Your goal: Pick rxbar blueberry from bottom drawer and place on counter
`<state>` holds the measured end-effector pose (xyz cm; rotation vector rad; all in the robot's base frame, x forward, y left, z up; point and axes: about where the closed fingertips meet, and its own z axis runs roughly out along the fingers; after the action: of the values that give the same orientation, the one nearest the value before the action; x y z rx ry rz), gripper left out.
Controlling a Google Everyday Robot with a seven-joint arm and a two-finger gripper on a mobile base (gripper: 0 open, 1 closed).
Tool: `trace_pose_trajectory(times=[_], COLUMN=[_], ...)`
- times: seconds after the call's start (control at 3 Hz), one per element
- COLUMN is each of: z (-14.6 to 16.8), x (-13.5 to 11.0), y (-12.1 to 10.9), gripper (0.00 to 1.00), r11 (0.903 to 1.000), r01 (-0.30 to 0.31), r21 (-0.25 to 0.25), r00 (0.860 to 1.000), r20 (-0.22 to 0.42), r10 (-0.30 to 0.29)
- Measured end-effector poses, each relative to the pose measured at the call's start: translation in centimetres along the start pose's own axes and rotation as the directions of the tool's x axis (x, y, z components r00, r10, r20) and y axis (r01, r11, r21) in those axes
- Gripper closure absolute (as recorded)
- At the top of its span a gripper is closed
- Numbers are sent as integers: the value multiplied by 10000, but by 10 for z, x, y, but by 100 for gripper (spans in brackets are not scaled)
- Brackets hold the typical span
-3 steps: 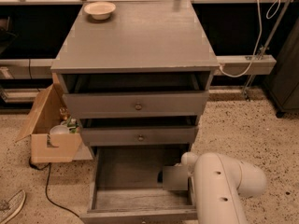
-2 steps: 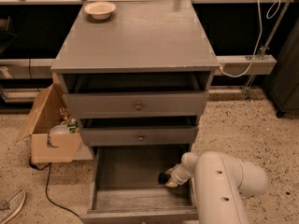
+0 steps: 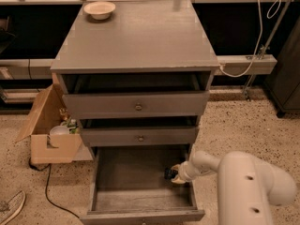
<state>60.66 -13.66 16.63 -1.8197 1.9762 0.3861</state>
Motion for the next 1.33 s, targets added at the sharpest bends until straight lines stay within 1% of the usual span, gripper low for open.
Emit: trace_pose_trajectory(times=[0.33,0.67,1.0,1.33], z=[-58,-56,-85,-169], x=[-26,-24,-42,-91], y=[4,2,3,9], gripper=[100,100,100,100], r11=[9952,9953,9900,9601], r01=[781,746,1168,2435], r21=[591,611,795,1372], r00=[9969,9972,9869,9523], r20=[-111,-102,1021,1540], r10=[-775,-741,-1247,-2636])
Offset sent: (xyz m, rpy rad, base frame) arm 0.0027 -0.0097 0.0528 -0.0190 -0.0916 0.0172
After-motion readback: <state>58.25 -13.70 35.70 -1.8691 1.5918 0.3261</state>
